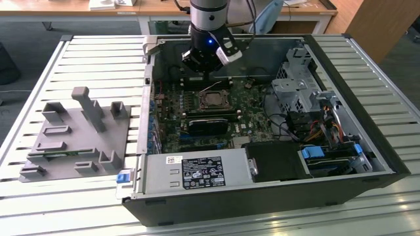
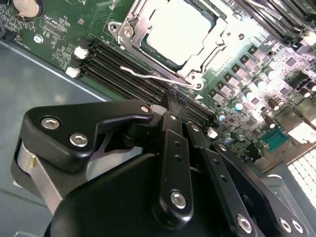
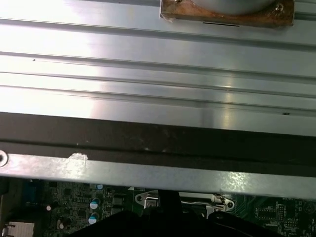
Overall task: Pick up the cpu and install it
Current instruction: 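Install the first cpu locking lever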
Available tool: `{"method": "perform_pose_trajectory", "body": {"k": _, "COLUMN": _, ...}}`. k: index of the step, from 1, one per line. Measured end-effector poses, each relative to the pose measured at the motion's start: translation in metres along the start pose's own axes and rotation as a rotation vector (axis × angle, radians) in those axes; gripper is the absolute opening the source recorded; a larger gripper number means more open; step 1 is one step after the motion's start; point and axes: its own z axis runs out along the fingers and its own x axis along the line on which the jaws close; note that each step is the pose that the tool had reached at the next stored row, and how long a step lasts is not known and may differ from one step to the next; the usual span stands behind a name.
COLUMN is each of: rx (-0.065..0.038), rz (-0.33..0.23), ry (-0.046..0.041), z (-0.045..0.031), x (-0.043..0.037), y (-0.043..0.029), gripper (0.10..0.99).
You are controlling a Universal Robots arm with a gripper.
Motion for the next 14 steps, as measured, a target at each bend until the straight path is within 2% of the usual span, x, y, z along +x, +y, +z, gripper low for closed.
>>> {"method": "perform_pose_trajectory", "body": {"k": 7, "rx": 0.000, "rz": 0.000, "ry": 0.0000, "z": 0.0031, "x": -0.0020, "y": -0.0003, "gripper": 0.106}}
{"method": "perform_pose_trajectory", "body": {"k": 14, "rx": 0.000, "rz": 0.001, "ry": 0.0000, "z": 0.0108, "x": -0.0067, "y": -0.0011, "gripper": 0.106}}
